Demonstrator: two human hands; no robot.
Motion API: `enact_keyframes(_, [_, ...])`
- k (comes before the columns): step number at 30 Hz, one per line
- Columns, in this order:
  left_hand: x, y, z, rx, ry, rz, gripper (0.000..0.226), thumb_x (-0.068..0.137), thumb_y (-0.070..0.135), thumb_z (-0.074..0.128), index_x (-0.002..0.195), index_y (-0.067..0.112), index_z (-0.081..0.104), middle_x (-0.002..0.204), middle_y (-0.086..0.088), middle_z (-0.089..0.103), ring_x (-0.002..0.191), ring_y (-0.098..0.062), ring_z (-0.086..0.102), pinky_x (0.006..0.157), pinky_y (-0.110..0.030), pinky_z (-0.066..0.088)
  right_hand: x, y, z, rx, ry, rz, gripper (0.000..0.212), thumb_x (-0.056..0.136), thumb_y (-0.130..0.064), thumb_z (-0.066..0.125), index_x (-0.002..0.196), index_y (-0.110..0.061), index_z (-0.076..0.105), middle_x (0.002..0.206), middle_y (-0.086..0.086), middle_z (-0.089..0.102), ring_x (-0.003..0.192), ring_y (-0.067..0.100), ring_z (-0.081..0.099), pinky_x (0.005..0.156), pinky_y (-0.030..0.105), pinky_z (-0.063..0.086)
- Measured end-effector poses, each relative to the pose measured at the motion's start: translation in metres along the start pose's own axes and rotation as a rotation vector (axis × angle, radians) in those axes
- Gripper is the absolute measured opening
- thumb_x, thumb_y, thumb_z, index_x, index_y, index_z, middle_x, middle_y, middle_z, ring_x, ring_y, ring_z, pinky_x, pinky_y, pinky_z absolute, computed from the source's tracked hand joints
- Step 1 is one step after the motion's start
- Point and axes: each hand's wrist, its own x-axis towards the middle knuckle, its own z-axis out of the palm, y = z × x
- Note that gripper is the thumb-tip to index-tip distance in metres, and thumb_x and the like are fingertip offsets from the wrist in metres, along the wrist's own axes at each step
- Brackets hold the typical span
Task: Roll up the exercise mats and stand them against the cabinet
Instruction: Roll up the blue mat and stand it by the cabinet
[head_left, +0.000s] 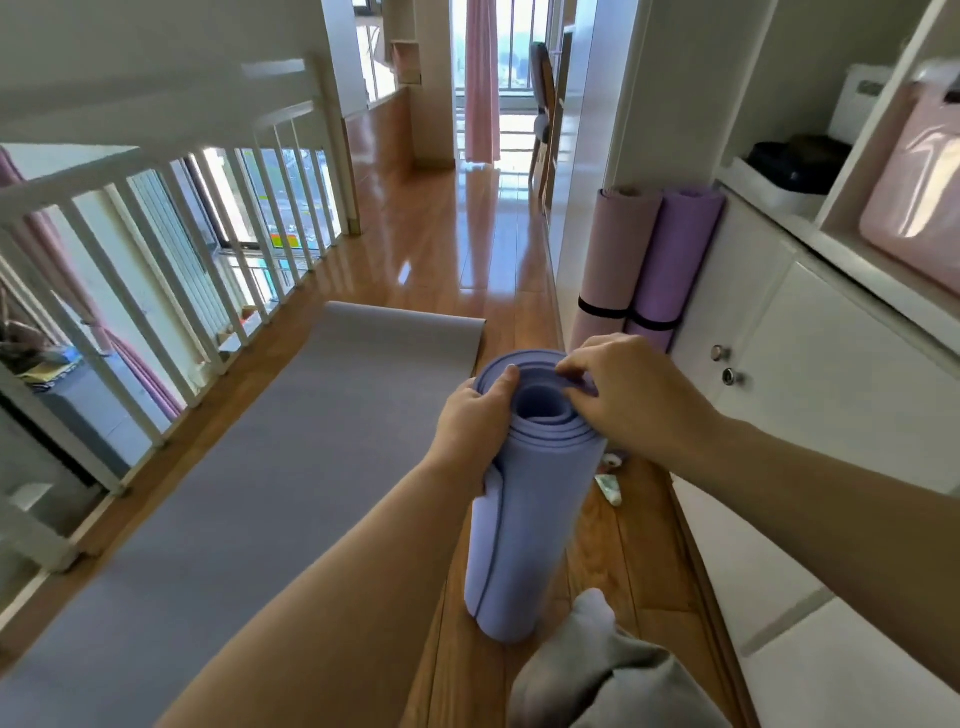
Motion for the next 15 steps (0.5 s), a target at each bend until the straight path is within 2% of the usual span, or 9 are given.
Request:
enact_keyframes(3, [-0.007,-0.002,0.010,-0.019,0.016,0.007,0.033,0.096,0.045,0.049,0.112,0.017,0.054,0.094,-0.001,0.065,0.082,-0.014,0.062,0.068,-0.030,0.051,0.001,-0.009,-0.005,-0.210,-0.121,0.027,0.024,0.094,-0.028,0.055,0.109,-0.017,0.069,0.103,0.005,0.067,0.098,0.022,0.054,0.089,0.034,0.042])
enact_keyframes(7, [-0.016,0.000,0.016,0.000,0.023,0.018,0.039,0.096,0.046,0.049,0.120,0.015,0.052,0.099,-0.003,0.064,0.084,-0.014,0.060,0.076,-0.033,0.051,-0.005,-0.020,-0.005,-0.329,-0.158,0.086,0.023,0.095,-0.018,0.052,0.114,-0.015,0.065,0.106,0.005,0.064,0.101,0.022,0.050,0.086,0.033,0.039])
enact_keyframes(9, [-0.017,0.002,0.015,-0.004,0.038,0.006,0.042,0.096,0.046,0.048,0.122,0.013,0.051,0.099,-0.003,0.063,0.082,-0.014,0.059,0.079,-0.035,0.051,-0.008,-0.025,-0.005,-0.325,-0.161,0.125,0.025,0.096,-0.015,0.051,0.118,-0.014,0.063,0.109,0.007,0.062,0.105,0.023,0.049,0.088,0.033,0.039])
enact_keyframes(12, [-0.016,0.004,0.014,0.002,0.043,-0.006,0.041,0.098,0.043,0.046,0.126,0.014,0.047,0.096,0.000,0.055,0.071,-0.009,0.049,0.075,-0.035,0.044,-0.005,-0.031,-0.004,-0.273,-0.194,0.191,0.027,0.094,-0.013,0.054,0.119,-0.013,0.063,0.109,0.011,0.062,0.106,0.026,0.050,0.087,0.033,0.040])
enact_keyframes(15, [-0.015,0.004,0.013,0.022,0.057,-0.006,0.045,0.098,0.042,0.047,0.130,0.011,0.047,0.103,-0.003,0.053,0.079,-0.015,0.049,0.077,-0.036,0.044,0.009,-0.032,-0.007,-0.158,-0.239,0.301,0.017,0.087,-0.014,0.061,0.103,-0.009,0.066,0.098,0.010,0.063,0.091,0.025,0.056,0.077,0.033,0.044])
